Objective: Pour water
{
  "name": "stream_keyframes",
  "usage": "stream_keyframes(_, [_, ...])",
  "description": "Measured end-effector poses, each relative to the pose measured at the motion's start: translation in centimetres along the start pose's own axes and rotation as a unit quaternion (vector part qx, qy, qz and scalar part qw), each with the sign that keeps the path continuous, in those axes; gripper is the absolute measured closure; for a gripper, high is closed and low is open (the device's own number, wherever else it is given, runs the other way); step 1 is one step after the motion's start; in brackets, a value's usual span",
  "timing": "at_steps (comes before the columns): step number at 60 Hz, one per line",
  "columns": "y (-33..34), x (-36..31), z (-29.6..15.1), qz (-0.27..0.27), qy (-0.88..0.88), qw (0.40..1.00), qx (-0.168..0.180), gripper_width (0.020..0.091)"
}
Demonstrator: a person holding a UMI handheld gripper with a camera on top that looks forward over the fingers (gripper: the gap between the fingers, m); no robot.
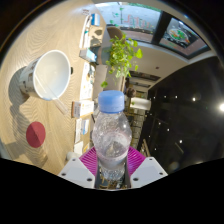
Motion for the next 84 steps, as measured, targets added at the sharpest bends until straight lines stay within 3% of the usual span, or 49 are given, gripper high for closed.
stream_keyframes(14, [-0.8, -2.5, -3.5, -0.036, 0.172, 0.984, 0.024, 0.0763])
stream_keyframes(24, [-0.9, -2.2, -4.0, -0.043, 0.181, 0.982, 0.031, 0.0761])
stream_keyframes(33, [-0.4, -1.0, -3.1, -0.041, 0.100, 0.994, 0.024, 0.0763])
stream_keyframes(43, [1.3, 1.0, -1.2, -0.035, -0.118, 0.992, 0.017, 0.0760])
stream_keyframes(51, [2.3, 1.7, 0.3, -0.041, -0.339, 0.940, 0.030, 0.0759])
stream_keyframes(64, [1.6, -0.9, 2.8, -0.067, -0.607, 0.790, 0.050, 0.0761])
stream_keyframes(74, [0.0, -5.2, 3.3, -0.099, -0.700, 0.704, 0.059, 0.0762])
stream_keyframes(84, [-1.1, -9.6, 2.4, -0.131, -0.721, 0.678, 0.062, 0.0761])
Point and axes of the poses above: the point between the fingertips, and its own axes, seen from behind it with the camera up: x to the right, z down, y backward, against the way the camera looks, the point moved 9 cm from there along y, backward, against the way the camera looks, and after that the axes turned 12 degrees about x, right-handed, at the moved point
